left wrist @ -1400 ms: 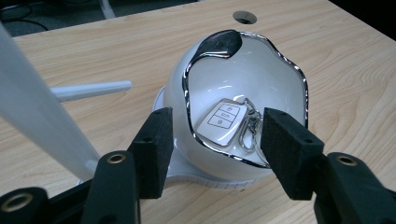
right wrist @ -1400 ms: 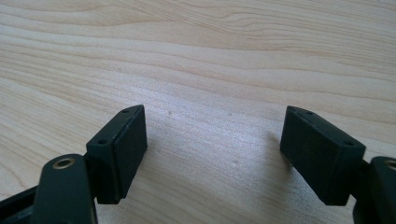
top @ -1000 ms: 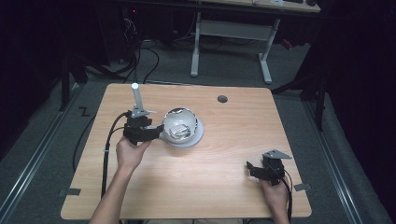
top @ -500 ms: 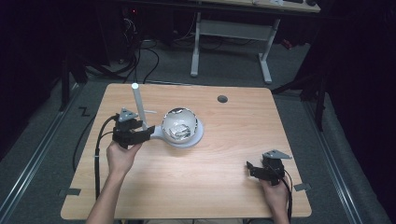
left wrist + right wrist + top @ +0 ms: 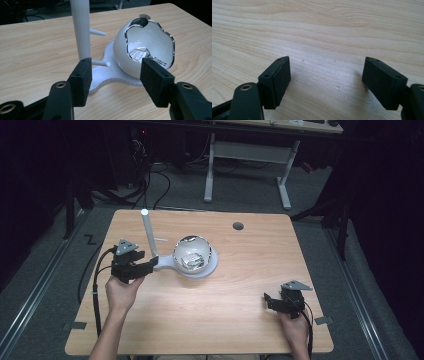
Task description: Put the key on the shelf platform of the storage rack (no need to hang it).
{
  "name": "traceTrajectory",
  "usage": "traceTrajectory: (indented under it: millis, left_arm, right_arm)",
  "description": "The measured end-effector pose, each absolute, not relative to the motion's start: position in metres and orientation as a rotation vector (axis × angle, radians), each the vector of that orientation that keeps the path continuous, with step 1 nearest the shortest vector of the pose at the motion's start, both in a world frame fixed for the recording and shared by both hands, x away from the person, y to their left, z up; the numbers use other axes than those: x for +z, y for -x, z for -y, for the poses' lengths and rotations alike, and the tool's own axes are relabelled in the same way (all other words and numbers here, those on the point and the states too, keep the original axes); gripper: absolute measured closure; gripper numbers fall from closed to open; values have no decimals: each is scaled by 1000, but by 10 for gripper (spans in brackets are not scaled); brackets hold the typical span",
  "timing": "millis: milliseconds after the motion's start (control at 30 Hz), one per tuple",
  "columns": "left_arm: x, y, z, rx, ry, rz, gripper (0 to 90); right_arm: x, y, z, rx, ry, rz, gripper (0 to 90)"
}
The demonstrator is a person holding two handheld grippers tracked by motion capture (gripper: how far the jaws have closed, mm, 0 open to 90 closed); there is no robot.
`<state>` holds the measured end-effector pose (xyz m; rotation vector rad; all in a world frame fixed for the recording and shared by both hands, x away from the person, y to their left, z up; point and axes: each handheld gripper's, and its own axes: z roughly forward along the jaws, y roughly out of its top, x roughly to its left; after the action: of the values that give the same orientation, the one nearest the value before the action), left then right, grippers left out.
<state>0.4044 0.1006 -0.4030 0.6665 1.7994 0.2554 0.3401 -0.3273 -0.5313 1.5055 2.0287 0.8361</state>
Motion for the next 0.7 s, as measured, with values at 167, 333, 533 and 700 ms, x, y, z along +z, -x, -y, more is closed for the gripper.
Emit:
traceTrajectory:
  millis: [167,333,533,700]
  left_arm:
    - [-401,-401,-106,259,-648,-1805,432]
    - [-400,-396,-111,255,-621,-1812,431]
    - [-401,-393,-118,263,-615,-1801,429]
    - [-403,-389,-123,261,-605,-1799,428]
  right_arm:
    - [-531,-340,327,836,-1507,-2028,233]
    - [-531,-340,327,836,-1508,-2028,233]
    - [-531,-340,327,836,-1508,-2028,233]
    - [-531,-340,327,836,-1508,-2028,233]
